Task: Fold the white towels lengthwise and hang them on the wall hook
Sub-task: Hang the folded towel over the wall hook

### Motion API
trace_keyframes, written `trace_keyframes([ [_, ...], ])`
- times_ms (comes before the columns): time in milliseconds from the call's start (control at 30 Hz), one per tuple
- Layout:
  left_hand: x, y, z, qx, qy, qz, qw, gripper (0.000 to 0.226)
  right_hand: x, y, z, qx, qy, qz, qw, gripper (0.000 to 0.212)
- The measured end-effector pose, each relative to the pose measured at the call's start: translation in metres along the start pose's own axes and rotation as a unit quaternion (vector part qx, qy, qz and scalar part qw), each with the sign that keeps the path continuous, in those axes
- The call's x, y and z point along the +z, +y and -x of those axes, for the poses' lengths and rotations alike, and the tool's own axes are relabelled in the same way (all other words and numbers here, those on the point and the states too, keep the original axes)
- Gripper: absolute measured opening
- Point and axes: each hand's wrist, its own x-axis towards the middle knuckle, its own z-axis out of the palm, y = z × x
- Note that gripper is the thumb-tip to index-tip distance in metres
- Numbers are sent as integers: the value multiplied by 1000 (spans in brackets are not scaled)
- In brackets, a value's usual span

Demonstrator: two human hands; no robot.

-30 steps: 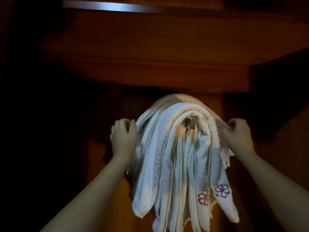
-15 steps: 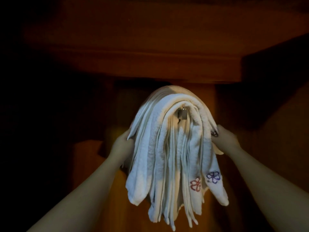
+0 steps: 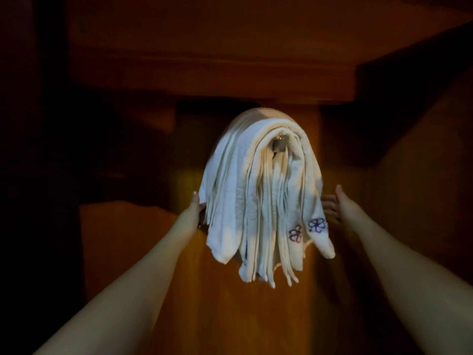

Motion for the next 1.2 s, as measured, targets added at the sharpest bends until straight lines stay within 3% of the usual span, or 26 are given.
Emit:
trace_keyframes([
  [167, -17, -10, 46, -36, 28, -47, 998, 66, -5, -10, 79, 17, 110, 125, 986, 47],
  [367, -22, -57, 117, 42, -3, -127, 991, 33, 20, 6, 219, 12, 105, 208, 972, 32],
  [467, -7, -90, 162, 62, -73, -187, 978, 35, 33, 35, 283, 22, 62, 290, 955, 34],
  [600, 19, -134, 220, 65, -202, -292, 933, 36, 35, 86, 365, 86, -23, 418, 904, 46],
  [733, 46, -180, 274, 29, -300, -331, 894, 44, 27, 143, 442, 142, -45, 470, 870, 54],
  [1000, 138, -276, 379, 65, -460, -374, 802, 42, -21, 260, 589, 262, -40, 455, 850, 40],
  [1200, 229, -344, 471, 25, -558, -385, 734, 44, -74, 352, 709, 402, -19, 399, 824, 40],
])
